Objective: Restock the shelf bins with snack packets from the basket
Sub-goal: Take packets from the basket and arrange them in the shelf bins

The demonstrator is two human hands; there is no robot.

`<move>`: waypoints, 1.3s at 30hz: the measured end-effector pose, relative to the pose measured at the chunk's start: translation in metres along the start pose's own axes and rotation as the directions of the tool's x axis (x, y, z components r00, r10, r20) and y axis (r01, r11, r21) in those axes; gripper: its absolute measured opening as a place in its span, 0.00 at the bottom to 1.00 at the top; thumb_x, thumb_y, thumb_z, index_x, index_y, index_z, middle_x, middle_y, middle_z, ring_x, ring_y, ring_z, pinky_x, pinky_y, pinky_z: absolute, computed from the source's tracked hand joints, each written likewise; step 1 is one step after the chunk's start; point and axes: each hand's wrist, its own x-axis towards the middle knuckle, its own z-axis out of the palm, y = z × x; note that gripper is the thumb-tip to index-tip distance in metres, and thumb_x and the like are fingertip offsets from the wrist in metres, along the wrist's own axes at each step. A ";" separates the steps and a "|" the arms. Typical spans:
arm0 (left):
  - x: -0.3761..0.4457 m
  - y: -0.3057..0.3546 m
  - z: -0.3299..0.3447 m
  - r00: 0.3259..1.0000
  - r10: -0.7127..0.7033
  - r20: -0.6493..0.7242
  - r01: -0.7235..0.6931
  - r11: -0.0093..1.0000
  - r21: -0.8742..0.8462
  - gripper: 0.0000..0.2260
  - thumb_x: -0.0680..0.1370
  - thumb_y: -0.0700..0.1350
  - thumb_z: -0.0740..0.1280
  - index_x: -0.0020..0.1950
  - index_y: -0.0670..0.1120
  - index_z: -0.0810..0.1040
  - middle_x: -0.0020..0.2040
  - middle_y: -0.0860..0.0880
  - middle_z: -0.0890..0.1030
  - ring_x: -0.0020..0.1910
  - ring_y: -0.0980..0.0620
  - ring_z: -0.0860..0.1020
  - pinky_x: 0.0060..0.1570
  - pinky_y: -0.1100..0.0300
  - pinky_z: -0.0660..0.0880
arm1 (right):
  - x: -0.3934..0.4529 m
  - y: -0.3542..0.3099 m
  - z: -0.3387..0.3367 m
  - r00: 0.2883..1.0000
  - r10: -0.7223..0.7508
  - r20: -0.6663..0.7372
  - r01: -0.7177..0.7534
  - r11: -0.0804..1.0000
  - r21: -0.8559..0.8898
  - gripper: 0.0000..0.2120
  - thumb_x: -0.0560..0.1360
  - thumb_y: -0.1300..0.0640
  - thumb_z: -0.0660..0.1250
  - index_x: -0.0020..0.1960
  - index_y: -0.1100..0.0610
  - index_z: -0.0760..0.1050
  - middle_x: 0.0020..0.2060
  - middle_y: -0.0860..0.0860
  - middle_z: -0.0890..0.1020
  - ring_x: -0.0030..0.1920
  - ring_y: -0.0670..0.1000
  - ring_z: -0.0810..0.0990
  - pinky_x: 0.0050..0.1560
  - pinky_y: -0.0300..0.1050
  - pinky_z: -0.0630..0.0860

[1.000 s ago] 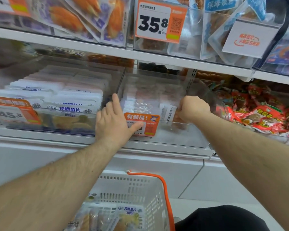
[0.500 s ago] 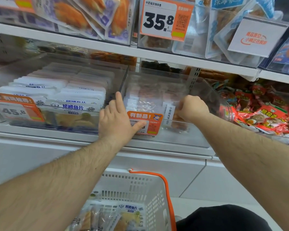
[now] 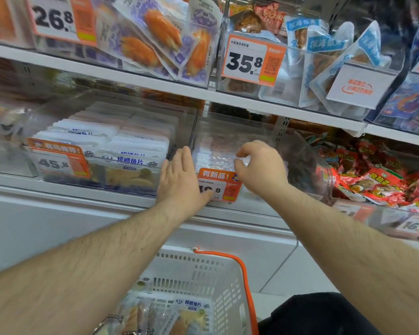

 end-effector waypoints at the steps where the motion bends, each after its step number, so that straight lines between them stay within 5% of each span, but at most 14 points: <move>1: -0.008 -0.004 -0.002 0.998 0.049 -0.027 -0.048 0.999 0.020 0.51 0.73 0.60 0.71 0.79 0.42 0.39 0.80 0.44 0.47 0.79 0.46 0.47 0.76 0.53 0.39 | -0.006 -0.011 0.003 0.999 -0.035 -0.011 0.036 0.999 0.030 0.08 0.77 0.54 0.67 0.53 0.54 0.81 0.51 0.49 0.80 0.51 0.50 0.78 0.52 0.46 0.76; 5: -0.041 -0.032 -0.014 0.991 0.135 -0.026 -0.131 0.985 0.109 0.40 0.72 0.59 0.71 0.77 0.48 0.55 0.73 0.48 0.62 0.73 0.48 0.61 0.72 0.52 0.53 | -0.030 -0.055 0.024 0.984 -0.174 -0.038 0.178 0.965 0.194 0.03 0.73 0.60 0.69 0.43 0.57 0.82 0.41 0.52 0.83 0.43 0.53 0.80 0.44 0.42 0.71; 8: -0.058 -0.065 -0.026 0.979 0.077 0.191 -0.101 0.988 0.118 0.30 0.73 0.58 0.68 0.72 0.53 0.65 0.67 0.52 0.72 0.67 0.50 0.69 0.66 0.51 0.60 | -0.047 -0.081 0.048 0.971 -0.234 0.052 0.213 0.942 0.258 0.04 0.71 0.60 0.68 0.41 0.57 0.82 0.39 0.53 0.84 0.41 0.54 0.80 0.42 0.43 0.71; 13: -0.078 -0.112 -0.037 0.856 -0.007 0.517 -0.084 0.985 0.153 0.18 0.76 0.55 0.66 0.65 0.54 0.73 0.57 0.57 0.78 0.59 0.53 0.76 0.65 0.51 0.63 | -0.079 -0.102 0.107 0.934 -0.135 0.331 0.023 0.947 0.322 0.05 0.74 0.59 0.67 0.44 0.55 0.82 0.41 0.50 0.84 0.41 0.52 0.80 0.44 0.46 0.77; 18: -0.088 -0.144 -0.028 0.734 -0.076 0.674 -0.031 0.989 0.145 0.16 0.77 0.56 0.67 0.63 0.56 0.74 0.56 0.58 0.77 0.53 0.54 0.75 0.61 0.55 0.69 | -0.119 -0.090 0.185 0.763 0.004 0.646 -0.199 0.953 0.229 0.05 0.75 0.58 0.65 0.43 0.56 0.79 0.40 0.50 0.82 0.43 0.53 0.80 0.43 0.47 0.79; 23: -0.086 -0.162 -0.006 0.548 -0.115 0.829 -0.054 0.984 0.172 0.12 0.77 0.58 0.65 0.49 0.52 0.68 0.47 0.50 0.71 0.43 0.49 0.69 0.46 0.55 0.70 | -0.180 -0.061 0.258 0.505 0.212 0.836 -0.463 0.884 0.056 0.11 0.76 0.61 0.66 0.35 0.59 0.72 0.32 0.54 0.75 0.33 0.52 0.74 0.31 0.38 0.73; 28: -0.081 -0.156 -0.007 0.501 -0.109 0.859 -0.063 0.985 0.162 0.14 0.79 0.58 0.63 0.56 0.49 0.73 0.53 0.48 0.76 0.48 0.49 0.73 0.57 0.51 0.74 | -0.230 -0.051 0.301 0.288 0.281 0.915 -0.468 0.875 -0.122 0.08 0.75 0.61 0.67 0.50 0.65 0.81 0.37 0.59 0.80 0.37 0.54 0.80 0.40 0.51 0.81; 31: -0.080 -0.155 -0.005 0.472 -0.116 0.874 -0.089 0.980 0.178 0.20 0.80 0.57 0.62 0.63 0.43 0.75 0.59 0.46 0.79 0.52 0.48 0.78 0.52 0.53 0.74 | -0.248 -0.046 0.312 0.269 0.318 0.909 -0.391 0.899 -0.199 0.15 0.75 0.62 0.65 0.61 0.61 0.75 0.52 0.57 0.80 0.50 0.55 0.80 0.48 0.48 0.80; 34: -0.080 -0.151 0.001 0.434 -0.108 0.894 -0.097 0.981 0.166 0.21 0.80 0.56 0.62 0.67 0.44 0.74 0.57 0.47 0.79 0.47 0.49 0.75 0.45 0.57 0.72 | -0.255 -0.036 0.319 0.328 0.390 0.860 -0.208 0.918 -0.337 0.22 0.73 0.56 0.65 0.67 0.56 0.69 0.60 0.55 0.75 0.58 0.56 0.77 0.56 0.49 0.78; 39: -0.082 -0.151 0.013 0.389 -0.129 0.912 -0.098 0.979 0.180 0.10 0.80 0.55 0.63 0.54 0.50 0.70 0.50 0.49 0.70 0.45 0.48 0.69 0.43 0.56 0.68 | -0.263 -0.020 0.327 0.274 0.442 0.854 -0.172 0.896 -0.408 0.39 0.68 0.38 0.72 0.71 0.55 0.63 0.67 0.55 0.72 0.66 0.57 0.72 0.65 0.53 0.72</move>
